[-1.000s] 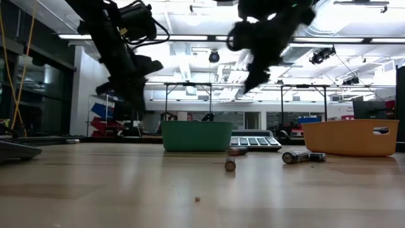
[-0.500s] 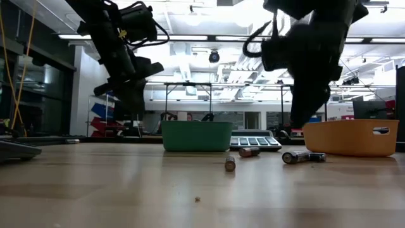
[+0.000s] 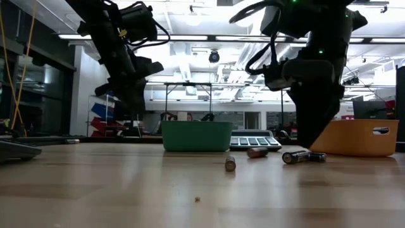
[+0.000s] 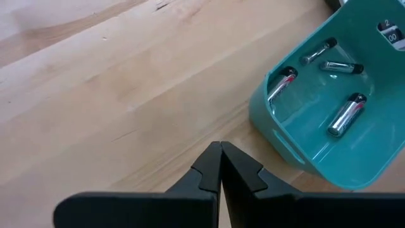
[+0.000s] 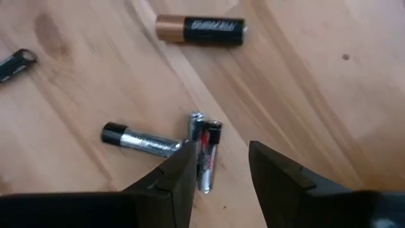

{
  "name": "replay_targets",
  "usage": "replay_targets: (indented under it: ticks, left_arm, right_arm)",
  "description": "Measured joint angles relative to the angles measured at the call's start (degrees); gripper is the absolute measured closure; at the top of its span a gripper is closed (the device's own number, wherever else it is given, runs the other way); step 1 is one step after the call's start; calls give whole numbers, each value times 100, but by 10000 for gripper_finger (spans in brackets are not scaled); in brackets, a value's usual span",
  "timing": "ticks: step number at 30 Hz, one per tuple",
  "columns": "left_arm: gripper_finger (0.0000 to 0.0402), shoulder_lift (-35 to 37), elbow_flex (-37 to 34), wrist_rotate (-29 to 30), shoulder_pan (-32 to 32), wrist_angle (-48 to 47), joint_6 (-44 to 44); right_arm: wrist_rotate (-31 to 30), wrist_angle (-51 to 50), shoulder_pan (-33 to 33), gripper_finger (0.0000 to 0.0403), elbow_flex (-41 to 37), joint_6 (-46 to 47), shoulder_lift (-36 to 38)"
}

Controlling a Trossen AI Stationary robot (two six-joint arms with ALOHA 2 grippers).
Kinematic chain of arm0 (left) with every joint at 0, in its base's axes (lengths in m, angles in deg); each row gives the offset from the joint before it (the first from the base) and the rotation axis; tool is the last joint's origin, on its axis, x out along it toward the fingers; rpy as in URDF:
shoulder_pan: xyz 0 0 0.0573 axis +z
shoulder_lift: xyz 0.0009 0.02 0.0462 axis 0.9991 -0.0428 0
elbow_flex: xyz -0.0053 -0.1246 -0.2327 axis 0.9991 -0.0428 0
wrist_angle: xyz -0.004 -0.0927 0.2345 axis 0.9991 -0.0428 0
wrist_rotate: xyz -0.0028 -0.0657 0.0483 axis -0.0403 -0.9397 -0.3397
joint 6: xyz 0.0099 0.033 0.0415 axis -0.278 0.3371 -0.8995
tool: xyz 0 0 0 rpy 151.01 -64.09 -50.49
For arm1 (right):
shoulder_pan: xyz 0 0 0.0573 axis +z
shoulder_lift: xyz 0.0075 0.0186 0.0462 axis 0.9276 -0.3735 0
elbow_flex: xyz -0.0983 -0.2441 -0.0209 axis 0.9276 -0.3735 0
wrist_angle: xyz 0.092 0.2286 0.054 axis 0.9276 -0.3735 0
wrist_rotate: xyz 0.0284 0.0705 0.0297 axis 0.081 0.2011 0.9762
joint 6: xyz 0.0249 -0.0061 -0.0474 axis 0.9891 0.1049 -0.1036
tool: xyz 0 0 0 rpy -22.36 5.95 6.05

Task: Sort batteries
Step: Put the silver battery into the blue bin

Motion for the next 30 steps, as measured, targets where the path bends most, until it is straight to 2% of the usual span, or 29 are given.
replay_targets:
  ticks: [8,18,30]
  left_arm:
    - [401,0,0,0,0,0,-1]
    - [401,0,0,2,0,-3,7]
    - [401,0,0,2,7,0,3]
  right_arm:
    - [-44,-28,-44,265,-87,-2,0]
    - [230,234,-39,265,-116,-6,-193]
    - [164,-120,-41,272,-107,-388,-252]
